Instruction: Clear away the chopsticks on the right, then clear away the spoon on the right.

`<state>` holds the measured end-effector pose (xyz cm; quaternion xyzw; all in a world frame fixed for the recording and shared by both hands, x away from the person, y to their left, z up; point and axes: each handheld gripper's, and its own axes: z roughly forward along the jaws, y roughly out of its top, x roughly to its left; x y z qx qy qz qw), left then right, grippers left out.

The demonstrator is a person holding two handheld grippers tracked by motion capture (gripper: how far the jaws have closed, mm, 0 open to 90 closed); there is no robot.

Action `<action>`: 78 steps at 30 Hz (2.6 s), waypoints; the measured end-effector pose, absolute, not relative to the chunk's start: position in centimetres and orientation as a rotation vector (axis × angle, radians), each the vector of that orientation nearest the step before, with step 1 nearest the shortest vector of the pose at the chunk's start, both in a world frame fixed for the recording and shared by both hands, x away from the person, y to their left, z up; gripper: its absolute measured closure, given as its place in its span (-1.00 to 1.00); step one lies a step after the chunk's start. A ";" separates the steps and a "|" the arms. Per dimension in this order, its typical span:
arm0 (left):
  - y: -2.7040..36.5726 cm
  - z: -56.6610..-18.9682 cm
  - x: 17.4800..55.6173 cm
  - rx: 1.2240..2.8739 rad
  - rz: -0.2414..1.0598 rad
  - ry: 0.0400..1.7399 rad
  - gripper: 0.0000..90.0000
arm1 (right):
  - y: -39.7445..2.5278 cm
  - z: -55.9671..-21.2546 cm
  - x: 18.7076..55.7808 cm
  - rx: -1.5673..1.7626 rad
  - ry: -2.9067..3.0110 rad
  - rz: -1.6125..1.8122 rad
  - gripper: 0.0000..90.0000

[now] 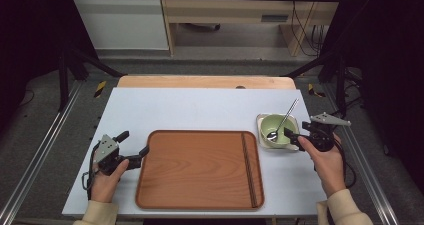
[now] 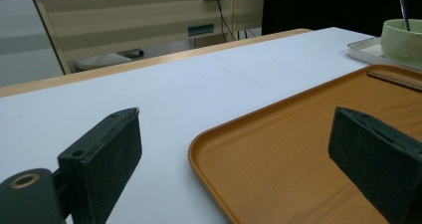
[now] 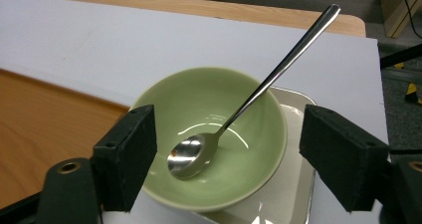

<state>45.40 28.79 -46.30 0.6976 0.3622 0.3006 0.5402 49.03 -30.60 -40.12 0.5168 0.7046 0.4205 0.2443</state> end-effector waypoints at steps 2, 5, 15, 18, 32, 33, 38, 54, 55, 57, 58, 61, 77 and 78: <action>28.9 -46.2 45.3 1.646 0.729 0.862 -0.86 | -31.0 -40.1 49.7 1.436 1.924 1.156 -0.46; 29.0 -46.1 45.1 1.631 0.739 0.860 -0.86 | -31.5 -40.1 50.9 1.463 1.941 1.151 -0.42; 28.9 -46.1 44.8 1.627 0.747 0.854 -0.85 | -33.0 -40.7 53.5 1.576 1.939 1.195 -0.21; 28.7 -46.0 44.8 1.629 0.747 0.849 -0.85 | -33.2 -41.1 54.2 1.583 1.948 1.208 -0.21; 28.9 -46.2 44.6 1.627 0.746 0.851 -0.83 | -33.4 -42.0 58.3 1.614 1.913 1.292 0.06; 28.9 -46.2 44.6 1.627 0.748 0.851 -0.83 | -33.4 -42.1 58.5 1.610 1.914 1.300 0.10; 29.1 -46.2 44.6 1.621 0.745 0.858 -0.83 | -33.1 -42.1 58.9 1.595 1.912 1.333 0.31; 29.4 -46.3 44.7 1.615 0.749 0.866 -0.83 | -32.6 -40.0 57.7 1.479 1.860 1.449 0.98; 29.5 -46.3 44.7 1.612 0.747 0.869 -0.83 | -32.4 -39.6 57.6 1.457 1.857 1.456 0.99; 29.6 -46.3 44.7 1.606 0.744 0.874 -0.83 | -32.0 -38.6 57.3 1.408 1.863 1.441 0.99; 29.7 -46.3 44.7 1.606 0.746 0.872 -0.83 | -31.7 -38.1 57.2 1.386 1.862 1.443 0.99; 29.8 -46.3 44.7 1.599 0.745 0.880 -0.83 | -31.1 -36.4 56.7 1.306 1.850 1.408 0.99; 29.9 -46.4 44.7 1.593 0.753 0.883 -0.82 | -27.8 -29.9 52.6 1.118 1.838 1.506 1.00; 29.9 -46.4 44.7 1.593 0.754 0.883 -0.82 | -27.5 -29.7 52.3 1.109 1.842 1.519 1.00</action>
